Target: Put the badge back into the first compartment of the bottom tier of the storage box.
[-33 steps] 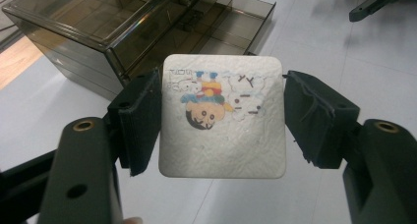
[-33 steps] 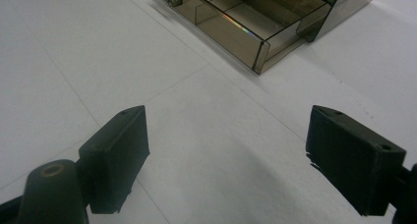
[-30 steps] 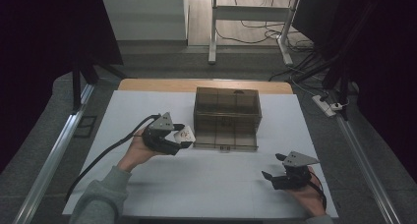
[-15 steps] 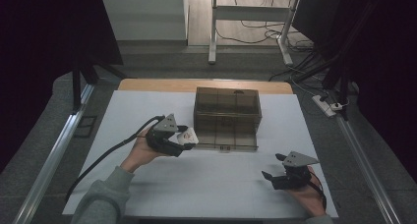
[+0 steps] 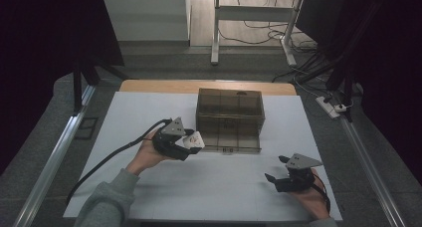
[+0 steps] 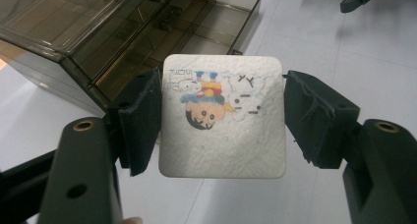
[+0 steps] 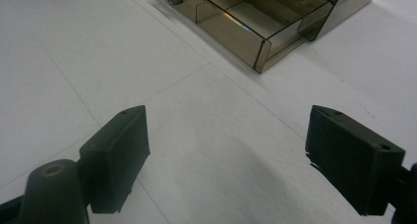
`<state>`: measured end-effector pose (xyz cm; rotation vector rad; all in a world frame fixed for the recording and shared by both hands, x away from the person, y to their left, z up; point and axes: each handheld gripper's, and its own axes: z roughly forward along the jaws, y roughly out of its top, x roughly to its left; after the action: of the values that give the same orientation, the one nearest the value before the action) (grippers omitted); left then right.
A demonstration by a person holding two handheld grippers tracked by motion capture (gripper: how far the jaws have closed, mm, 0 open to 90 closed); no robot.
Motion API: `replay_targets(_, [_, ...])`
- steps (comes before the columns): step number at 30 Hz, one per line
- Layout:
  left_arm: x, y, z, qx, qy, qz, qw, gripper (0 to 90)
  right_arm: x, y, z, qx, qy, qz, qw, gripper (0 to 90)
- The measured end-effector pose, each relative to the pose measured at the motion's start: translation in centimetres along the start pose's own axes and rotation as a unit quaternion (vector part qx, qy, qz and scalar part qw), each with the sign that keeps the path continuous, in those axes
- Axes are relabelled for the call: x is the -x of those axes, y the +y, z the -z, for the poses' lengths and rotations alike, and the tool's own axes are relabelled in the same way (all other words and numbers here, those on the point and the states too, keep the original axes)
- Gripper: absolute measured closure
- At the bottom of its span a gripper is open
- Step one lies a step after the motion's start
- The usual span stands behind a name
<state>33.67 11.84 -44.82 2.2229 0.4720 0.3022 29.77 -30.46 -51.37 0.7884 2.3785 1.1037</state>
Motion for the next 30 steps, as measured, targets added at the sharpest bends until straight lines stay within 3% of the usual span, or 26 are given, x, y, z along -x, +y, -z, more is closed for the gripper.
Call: replay_targets(30, [0.8,0.7,-2.4,-0.011,-0.013,-0.011,0.9998,32.9,-0.1,0.0,0.0,-0.004,-0.001,0.003,1.0,17.2])
